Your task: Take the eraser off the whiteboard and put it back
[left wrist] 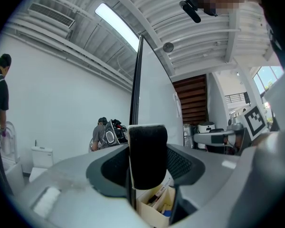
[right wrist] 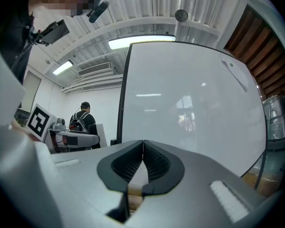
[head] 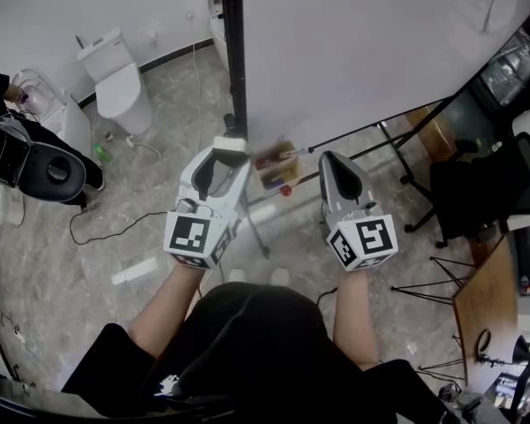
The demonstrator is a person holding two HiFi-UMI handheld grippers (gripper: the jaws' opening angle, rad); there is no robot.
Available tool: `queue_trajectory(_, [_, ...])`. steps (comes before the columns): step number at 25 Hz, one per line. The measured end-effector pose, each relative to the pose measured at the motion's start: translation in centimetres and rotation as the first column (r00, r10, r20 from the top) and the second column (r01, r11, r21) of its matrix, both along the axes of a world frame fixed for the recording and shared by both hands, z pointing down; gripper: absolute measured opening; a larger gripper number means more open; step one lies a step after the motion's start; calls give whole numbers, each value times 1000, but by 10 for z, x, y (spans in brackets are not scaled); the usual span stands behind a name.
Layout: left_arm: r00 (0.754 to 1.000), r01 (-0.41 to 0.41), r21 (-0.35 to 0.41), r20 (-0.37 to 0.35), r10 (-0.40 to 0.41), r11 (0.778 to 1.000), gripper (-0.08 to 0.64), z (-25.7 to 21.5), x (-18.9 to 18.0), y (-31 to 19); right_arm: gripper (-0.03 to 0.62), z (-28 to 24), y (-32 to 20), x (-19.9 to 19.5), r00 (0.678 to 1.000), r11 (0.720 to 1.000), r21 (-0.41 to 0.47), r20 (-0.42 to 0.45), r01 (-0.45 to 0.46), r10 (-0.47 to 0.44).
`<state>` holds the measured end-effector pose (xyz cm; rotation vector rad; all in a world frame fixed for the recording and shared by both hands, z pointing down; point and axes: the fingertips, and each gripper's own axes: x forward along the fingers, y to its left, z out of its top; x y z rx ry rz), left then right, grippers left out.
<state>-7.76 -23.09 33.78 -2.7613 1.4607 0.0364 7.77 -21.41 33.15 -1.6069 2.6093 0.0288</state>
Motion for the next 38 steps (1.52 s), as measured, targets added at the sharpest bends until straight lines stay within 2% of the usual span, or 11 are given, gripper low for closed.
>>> queue_trajectory(3, [1000, -2, -5, -21, 2, 1000, 242, -1, 1, 1, 9, -2, 0, 0, 1000, 1000, 2, 0, 4, -4])
queue_trajectory(19, [1000, -3, -21, -14, 2, 1000, 242, 6, 6, 3, 9, 0, 4, 2, 1000, 1000, -1, -11, 11, -11])
queue_trajectory(29, [1000, 27, -33, -12, -27, 999, 242, 15, 18, -3, 11, 0, 2, 6, 999, 999, -4, -21, 32, -32])
queue_trajectory(38, [990, 144, -47, 10, -143, 989, 242, 36, 35, -17, 9, 5, -9, 13, 995, 995, -14, -21, 95, -95])
